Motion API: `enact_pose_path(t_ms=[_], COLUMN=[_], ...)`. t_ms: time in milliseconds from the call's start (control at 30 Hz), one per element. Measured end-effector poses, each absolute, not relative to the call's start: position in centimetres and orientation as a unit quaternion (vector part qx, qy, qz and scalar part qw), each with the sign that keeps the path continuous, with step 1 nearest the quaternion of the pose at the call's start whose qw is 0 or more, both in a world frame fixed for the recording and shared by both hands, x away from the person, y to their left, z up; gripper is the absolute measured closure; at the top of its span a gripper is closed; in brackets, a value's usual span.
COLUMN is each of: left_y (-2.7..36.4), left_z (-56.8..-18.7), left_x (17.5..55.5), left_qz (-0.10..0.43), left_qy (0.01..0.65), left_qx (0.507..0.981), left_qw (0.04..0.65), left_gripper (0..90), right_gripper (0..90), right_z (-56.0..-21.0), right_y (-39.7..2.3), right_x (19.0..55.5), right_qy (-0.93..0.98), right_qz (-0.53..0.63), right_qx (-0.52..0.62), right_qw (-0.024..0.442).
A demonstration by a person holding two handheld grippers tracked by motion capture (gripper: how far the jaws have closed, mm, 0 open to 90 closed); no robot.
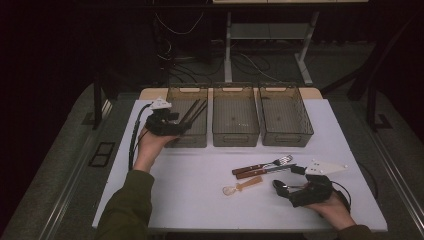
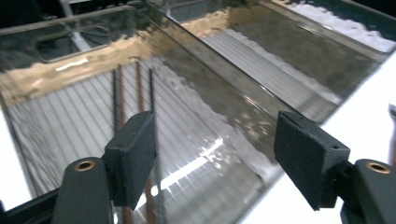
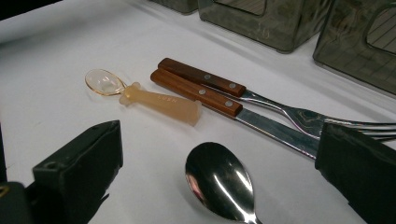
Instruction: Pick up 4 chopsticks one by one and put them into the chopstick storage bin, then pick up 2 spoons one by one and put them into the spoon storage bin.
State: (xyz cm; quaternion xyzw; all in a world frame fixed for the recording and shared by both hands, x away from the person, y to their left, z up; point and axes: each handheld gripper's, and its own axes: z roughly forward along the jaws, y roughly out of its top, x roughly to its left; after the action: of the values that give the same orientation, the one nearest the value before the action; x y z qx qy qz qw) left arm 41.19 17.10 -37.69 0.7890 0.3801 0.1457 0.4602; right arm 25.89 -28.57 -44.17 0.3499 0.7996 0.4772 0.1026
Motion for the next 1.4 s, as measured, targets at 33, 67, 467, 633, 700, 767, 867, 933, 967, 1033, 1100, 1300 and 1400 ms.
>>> enact_pose_path(t_ms=[33,67,467,633,700,767,867,933,967,1033,1100,1300,1400], left_y=[17.1,17.1,16.6,16.4,16.5,16.5,16.6,16.7,16.8,16.9,17.0,17.2,17.2], left_z=[-37.8,-38.0,-38.7,-38.9,-39.2,-39.4,-39.8,-40.2,-40.5,-40.9,-41.3,-42.1,-42.3], left_x=[40.8,40.2,36.3,34.7,34.1,33.6,32.7,32.1,31.7,31.1,30.5,28.9,28.2], left_qz=[0.145,0.144,0.145,0.146,0.144,0.142,0.14,0.136,0.135,0.133,0.129,0.121,0.119], left_qy=[0.376,0.372,0.34,0.327,0.325,0.321,0.313,0.31,0.308,0.306,0.303,0.291,0.286], left_qx=[0.792,0.793,0.802,0.81,0.812,0.815,0.82,0.821,0.824,0.824,0.827,0.834,0.837], left_qw=[0.459,0.461,0.469,0.464,0.464,0.462,0.458,0.46,0.457,0.458,0.456,0.452,0.452], left_gripper=[27.2,26.7,24.6,24.1,24.0,23.4,21.8,20.8,20.0,17.1,15.2,12.2,10.2], right_gripper=[1.1,1.1,1.1,1.1,1.1,1.1,1.1,1.1,1.1,1.1,1.1,1.1,1.1], right_z=[-44.2,-44.2,-44.1,-44.1,-44.1,-44.0,-44.0,-44.0,-44.0,-44.0,-44.0,-44.0,-44.0], right_y=[-28.6,-28.5,-28.6,-28.6,-28.6,-28.6,-28.5,-28.5,-28.5,-28.5,-28.5,-28.4,-28.5], right_x=[25.9,25.9,25.9,25.7,25.8,25.8,25.8,25.8,25.8,25.9,25.8,25.8,25.8], right_qy=[0.8,0.8,0.799,0.799,0.798,0.798,0.799,0.799,0.799,0.799,0.799,0.801,0.802], right_qz=[0.477,0.477,0.478,0.479,0.48,0.48,0.48,0.48,0.48,0.479,0.479,0.478,0.475], right_qx=[0.35,0.35,0.35,0.349,0.349,0.348,0.347,0.347,0.347,0.348,0.348,0.346,0.348], right_qw=[0.103,0.103,0.104,0.105,0.105,0.105,0.105,0.104,0.104,0.103,0.103,0.1,0.098])
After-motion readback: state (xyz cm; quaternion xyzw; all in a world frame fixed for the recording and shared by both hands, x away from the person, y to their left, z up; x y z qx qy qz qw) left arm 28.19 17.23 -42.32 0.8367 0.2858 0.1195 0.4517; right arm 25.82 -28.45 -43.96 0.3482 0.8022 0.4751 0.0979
